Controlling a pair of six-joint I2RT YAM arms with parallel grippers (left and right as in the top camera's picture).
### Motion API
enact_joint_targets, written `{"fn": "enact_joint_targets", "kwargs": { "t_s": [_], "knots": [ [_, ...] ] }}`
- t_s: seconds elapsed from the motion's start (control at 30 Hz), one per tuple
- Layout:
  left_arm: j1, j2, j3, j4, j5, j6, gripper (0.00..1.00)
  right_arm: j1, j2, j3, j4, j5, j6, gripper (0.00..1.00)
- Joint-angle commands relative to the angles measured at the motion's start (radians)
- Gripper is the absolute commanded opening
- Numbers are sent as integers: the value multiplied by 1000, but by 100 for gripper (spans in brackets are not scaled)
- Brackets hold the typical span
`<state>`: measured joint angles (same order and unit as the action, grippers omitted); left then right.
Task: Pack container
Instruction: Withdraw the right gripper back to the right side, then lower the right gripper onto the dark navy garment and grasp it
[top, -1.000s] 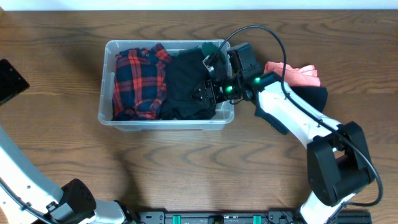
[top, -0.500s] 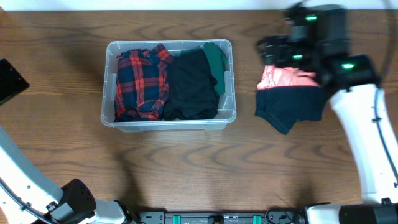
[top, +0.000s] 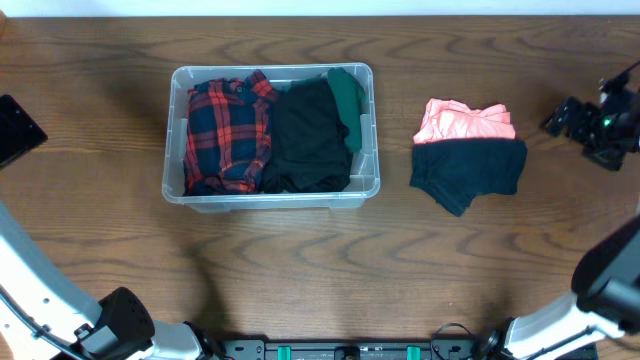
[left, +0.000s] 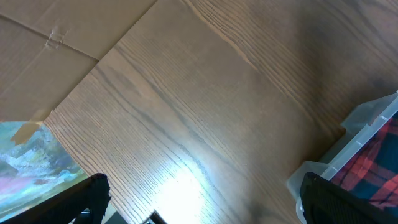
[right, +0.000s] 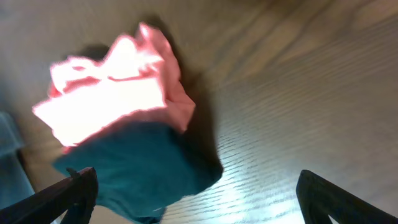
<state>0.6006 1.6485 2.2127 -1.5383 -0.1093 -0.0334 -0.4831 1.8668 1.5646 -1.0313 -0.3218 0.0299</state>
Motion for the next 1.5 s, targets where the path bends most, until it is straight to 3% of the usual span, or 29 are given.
{"fn": "enact_joint_targets", "kwargs": {
  "t_s": [0.0, 0.2, 0.37, 0.53, 0.6, 0.8, 1.2, 1.3, 1.37, 1.47],
  "knots": [
    [5, 1, 10, -2, -8, -13, 98, 8, 105, -8, -5, -127, -131, 94],
    [5, 1, 10, -2, -8, -13, 98, 75, 255, -8, 3, -154, -195, 86],
    [5, 1, 10, -2, -8, -13, 98, 129, 301, -9, -18, -153, -204, 64],
    [5, 1, 10, -2, -8, -13, 98, 142, 292, -9, -37, -153, -203, 56],
    [5, 1, 10, -2, -8, -13, 98, 142, 282, -9, -60, -142, -204, 60],
    [5, 1, 10, -2, -8, -13, 98, 141, 231, -9, -130, 56, -234, 82],
    [5, 1, 10, -2, -8, -13, 98, 208, 230, -79, -66, -28, -237, 75],
    [5, 1, 10, -2, -8, -13, 98, 241, 230, -128, 5, -68, -235, 63],
    [5, 1, 10, -2, -8, -13, 98, 253, 230, -135, 6, -84, -233, 38],
    [5, 1, 10, -2, -8, -13, 98, 256, 211, -127, -20, -100, -233, 19]
  ]
}}
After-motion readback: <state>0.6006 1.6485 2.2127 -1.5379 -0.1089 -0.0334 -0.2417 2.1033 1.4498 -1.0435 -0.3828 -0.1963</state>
